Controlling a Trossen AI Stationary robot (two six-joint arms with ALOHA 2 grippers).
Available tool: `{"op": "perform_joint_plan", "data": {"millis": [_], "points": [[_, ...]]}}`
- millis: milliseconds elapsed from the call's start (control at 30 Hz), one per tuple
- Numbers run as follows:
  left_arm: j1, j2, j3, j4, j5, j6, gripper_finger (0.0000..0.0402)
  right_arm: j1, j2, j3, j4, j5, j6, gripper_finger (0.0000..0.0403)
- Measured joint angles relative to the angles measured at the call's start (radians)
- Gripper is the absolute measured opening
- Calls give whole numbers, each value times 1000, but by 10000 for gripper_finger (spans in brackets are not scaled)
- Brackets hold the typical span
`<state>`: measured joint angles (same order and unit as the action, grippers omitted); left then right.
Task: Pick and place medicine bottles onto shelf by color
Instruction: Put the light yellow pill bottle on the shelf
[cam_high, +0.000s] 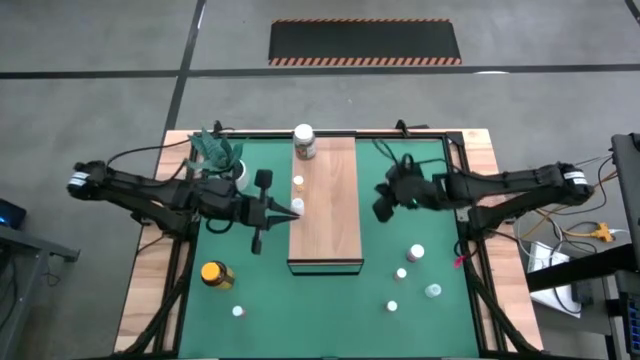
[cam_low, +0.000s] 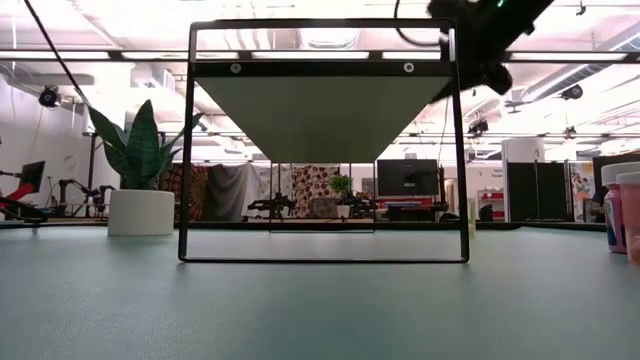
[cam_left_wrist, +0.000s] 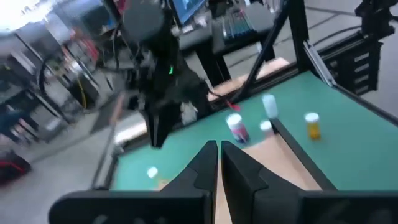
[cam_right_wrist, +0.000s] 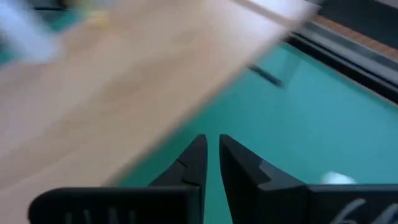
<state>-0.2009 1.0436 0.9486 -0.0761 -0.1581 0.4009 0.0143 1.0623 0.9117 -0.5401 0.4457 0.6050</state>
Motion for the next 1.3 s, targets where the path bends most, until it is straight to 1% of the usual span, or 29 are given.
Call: {"op": "perform_joint_plan", "data": {"millis": [100, 167, 267, 400, 500, 633, 767, 867, 967, 1067, 1167, 1300], "points": [[0, -27, -27, 13, 0, 24, 3, -103, 24, 44, -134, -7, -13, 23], [0, -43, -49, 15, -1, 31, 3, -180, 42, 71, -226, -54, -8, 28], [0, -72, -82, 42, -5, 42, 3, -279, 70, 71, -282, -119, -8, 51], [0, -97, -104, 50, -8, 71, 3, -365, 120, 37, -280, -201, -37, 100], [0, -110, -105, 52, -8, 78, 3, -403, 158, 24, -280, -203, -17, 143], [0, -116, -105, 52, -8, 78, 3, -417, 210, 23, -259, -198, -3, 194], [0, -117, -105, 52, -8, 79, 3, -418, 261, 22, -235, -192, -2, 231], [0, -117, -105, 51, -8, 79, 3, -421, 302, 22, -236, -188, 11, 248], [0, -116, -105, 50, -8, 79, 3, -423, 345, 22, -228, -164, 14, 254], [0, -116, -105, 50, -8, 79, 3, -424, 388, 22, -216, -160, 14, 249], [0, -116, -105, 50, -8, 79, 3, -423, 414, 22, -212, -178, 14, 227], [0, -115, -105, 46, -8, 79, 3, -423, 425, 22, -210, -192, 28, 181]]}}
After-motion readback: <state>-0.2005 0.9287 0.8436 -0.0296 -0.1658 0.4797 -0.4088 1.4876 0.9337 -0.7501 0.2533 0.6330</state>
